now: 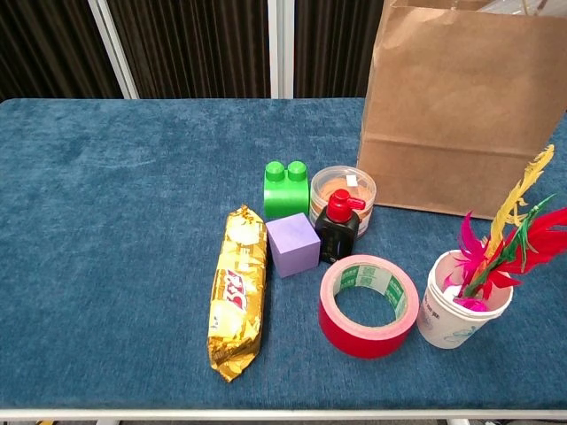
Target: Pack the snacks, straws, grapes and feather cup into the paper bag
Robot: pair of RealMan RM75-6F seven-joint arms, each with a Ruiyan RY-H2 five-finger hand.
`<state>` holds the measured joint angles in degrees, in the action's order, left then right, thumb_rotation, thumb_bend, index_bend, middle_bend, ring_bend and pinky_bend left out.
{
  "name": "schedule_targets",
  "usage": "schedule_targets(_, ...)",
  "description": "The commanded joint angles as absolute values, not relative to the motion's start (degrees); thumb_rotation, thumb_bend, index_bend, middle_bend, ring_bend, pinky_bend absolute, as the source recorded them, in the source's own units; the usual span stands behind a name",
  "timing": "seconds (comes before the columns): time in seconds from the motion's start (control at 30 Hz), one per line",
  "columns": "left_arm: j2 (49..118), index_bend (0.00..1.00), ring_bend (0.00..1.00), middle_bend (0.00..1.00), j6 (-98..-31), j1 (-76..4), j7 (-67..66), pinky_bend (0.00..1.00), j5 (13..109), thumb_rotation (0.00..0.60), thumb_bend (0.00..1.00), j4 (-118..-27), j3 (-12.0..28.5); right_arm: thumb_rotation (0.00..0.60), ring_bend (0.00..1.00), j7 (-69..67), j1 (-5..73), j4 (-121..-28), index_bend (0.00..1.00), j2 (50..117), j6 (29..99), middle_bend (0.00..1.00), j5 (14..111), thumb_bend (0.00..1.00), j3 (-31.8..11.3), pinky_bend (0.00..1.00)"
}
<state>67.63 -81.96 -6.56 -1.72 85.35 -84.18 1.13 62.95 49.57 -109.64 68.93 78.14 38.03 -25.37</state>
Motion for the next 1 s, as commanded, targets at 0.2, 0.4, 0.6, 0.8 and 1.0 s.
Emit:
schedule_targets(0.2,67.7,0.10,0.00,0.09,-81.7,-6.8,-2.0,0.14,85.4,0.600,0.09,-84.4,1.2,0.600,0.21,59.4,49.8,-110.7,0.35,67.9,80.0,0.38,39.6,0.00,-25.3,0.35)
schedule_targets(0.4,67.4,0.10,0.00,0.09,-81.9,-6.8,-2.3,0.14,85.5,0.600,0.09,-84.9,1.3,0.600,0.22,54.7,50.1,-112.8,0.35,67.6,82.7,0.38,45.4,0.00,-26.7,0.35)
schedule_targets(0.6,67.2,0.10,0.00,0.09,-82.2,-6.7,-2.5,0.14,85.7,0.600,0.09,-85.4,1.1,0.600,0.22,52.6,51.2,-116.5,0.35,67.2,85.3,0.38,51.3,0.00,-28.3,0.35)
schedule_targets(0.8,67.1,0.10,0.00,0.09,-82.1,-6.8,-2.9,0.14,85.9,0.600,0.09,-85.7,1.1,0.600,0.22,52.6,51.6,-124.0,0.35,65.2,86.2,0.38,54.2,0.00,-29.2,0.35)
schedule_targets(1.0,67.6,0.10,0.00,0.09,-82.0,-6.9,-3.4,0.14,85.9,0.600,0.09,-85.7,1.0,0.600,0.22,49.6,49.2,-131.2,0.35,62.2,82.4,0.38,56.0,0.00,-25.0,0.35)
